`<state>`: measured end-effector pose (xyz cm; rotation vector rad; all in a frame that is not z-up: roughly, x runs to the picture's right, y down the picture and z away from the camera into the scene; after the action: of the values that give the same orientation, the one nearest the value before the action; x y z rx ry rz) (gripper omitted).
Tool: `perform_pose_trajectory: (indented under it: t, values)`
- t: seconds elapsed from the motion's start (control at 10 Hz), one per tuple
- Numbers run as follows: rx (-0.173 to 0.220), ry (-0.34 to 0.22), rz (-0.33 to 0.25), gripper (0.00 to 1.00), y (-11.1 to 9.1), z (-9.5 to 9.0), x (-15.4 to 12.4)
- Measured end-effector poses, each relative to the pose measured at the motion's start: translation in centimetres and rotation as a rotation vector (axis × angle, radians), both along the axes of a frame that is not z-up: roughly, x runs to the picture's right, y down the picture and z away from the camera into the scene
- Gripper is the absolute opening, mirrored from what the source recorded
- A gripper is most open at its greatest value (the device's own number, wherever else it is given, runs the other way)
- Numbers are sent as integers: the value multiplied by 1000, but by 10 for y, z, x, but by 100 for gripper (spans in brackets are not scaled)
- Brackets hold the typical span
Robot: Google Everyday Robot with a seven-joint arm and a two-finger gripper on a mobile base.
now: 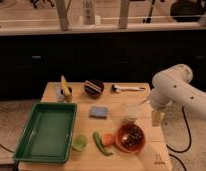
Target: Wipe tray with sponge
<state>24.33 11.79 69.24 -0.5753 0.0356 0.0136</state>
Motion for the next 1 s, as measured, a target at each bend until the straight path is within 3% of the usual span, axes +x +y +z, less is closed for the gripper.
perform_pose_trajectory:
  t: [0.4, 0.7, 1.0]
  values:
    - [-1, -26, -33, 80, 8, 10, -28]
    - [-3, -56, -61, 80, 14, 20, -65]
    - [-4, -79, -77, 80, 19, 30, -77]
